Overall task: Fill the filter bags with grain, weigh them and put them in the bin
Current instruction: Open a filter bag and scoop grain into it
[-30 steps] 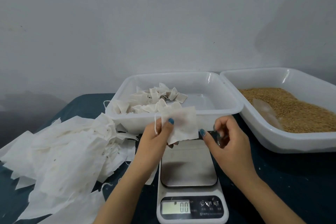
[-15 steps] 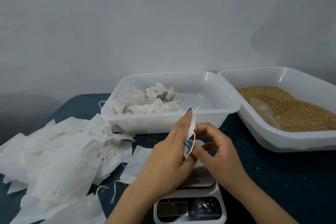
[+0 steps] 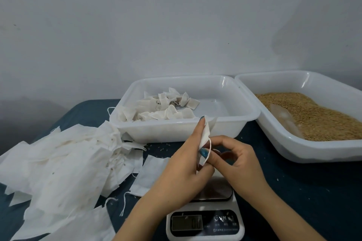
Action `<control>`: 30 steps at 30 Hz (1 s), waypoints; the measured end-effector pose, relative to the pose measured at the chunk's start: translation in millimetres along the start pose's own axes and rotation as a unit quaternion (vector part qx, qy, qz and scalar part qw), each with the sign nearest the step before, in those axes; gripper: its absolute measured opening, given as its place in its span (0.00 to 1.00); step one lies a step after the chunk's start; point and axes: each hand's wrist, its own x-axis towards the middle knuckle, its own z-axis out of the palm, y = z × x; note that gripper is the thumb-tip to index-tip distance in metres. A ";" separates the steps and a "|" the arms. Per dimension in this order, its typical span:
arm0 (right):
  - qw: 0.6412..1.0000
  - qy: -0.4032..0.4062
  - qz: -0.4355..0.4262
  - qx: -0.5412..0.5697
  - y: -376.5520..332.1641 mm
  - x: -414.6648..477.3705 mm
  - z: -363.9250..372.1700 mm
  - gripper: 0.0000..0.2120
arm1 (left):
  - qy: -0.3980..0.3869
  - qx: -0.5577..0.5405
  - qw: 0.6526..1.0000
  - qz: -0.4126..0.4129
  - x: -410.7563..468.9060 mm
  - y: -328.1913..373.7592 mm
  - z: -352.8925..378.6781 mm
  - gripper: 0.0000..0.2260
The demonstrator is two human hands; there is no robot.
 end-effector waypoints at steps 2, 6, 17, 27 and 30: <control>1.000 0.003 -0.001 -0.007 -0.6 -0.2 -0.1 0.06 | -0.001 0.007 1.000 0.000 -0.4 1.1 0.1 0.37; 1.000 0.012 -0.006 0.004 -3.5 -0.2 1.5 0.08 | -0.002 0.032 0.999 0.007 -0.6 4.0 -0.1 0.39; 1.000 0.005 -0.005 0.016 -4.7 0.2 -1.2 0.07 | -0.012 0.013 1.000 0.007 -1.1 8.2 -2.4 0.39; 1.000 0.007 -0.006 0.012 -4.7 -1.0 -0.9 0.05 | -0.013 -0.002 1.000 -0.004 -2.2 6.4 -2.4 0.39; 1.000 0.002 -0.010 0.014 -5.6 -0.4 -0.3 0.04 | -0.017 0.008 1.000 -0.013 -3.3 7.3 -2.6 0.39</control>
